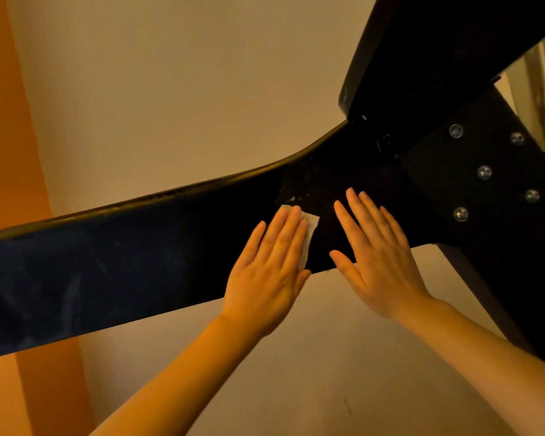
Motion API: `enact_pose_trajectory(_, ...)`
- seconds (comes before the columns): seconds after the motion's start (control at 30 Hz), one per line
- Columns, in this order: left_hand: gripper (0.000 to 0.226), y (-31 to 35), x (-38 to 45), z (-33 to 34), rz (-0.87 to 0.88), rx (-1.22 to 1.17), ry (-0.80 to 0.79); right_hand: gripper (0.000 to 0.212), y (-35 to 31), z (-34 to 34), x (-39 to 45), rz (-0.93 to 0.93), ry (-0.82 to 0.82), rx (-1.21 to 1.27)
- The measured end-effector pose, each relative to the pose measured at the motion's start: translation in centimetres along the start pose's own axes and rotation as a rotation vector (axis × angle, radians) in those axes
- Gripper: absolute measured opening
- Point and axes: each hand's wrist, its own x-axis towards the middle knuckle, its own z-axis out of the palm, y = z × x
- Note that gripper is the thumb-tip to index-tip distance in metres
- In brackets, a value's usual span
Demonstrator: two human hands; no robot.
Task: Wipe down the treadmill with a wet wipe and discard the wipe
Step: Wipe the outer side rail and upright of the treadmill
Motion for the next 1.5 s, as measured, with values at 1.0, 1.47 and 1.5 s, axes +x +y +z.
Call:
enact_pose_trajectory(1.0,0.066,-2.0,3.6,-1.5,-0.074,0.069,0.055,0.064,3.2,-0.4,-0.8,0.094,0.01,0.039)
enact_pose_trajectory(1.47,0.066,-1.0,5.5,-1.2,0.162,0.076,0.016,0.063,3.6,-1.0,-0.9,0.074,-0.018,0.022)
enact_pose_trajectory(1.5,0.066,-1.4,6.1,-1.6,0.136,0.098,0.027,0.064,3.7,-0.9,-1.0,0.081,-0.018,0.027)
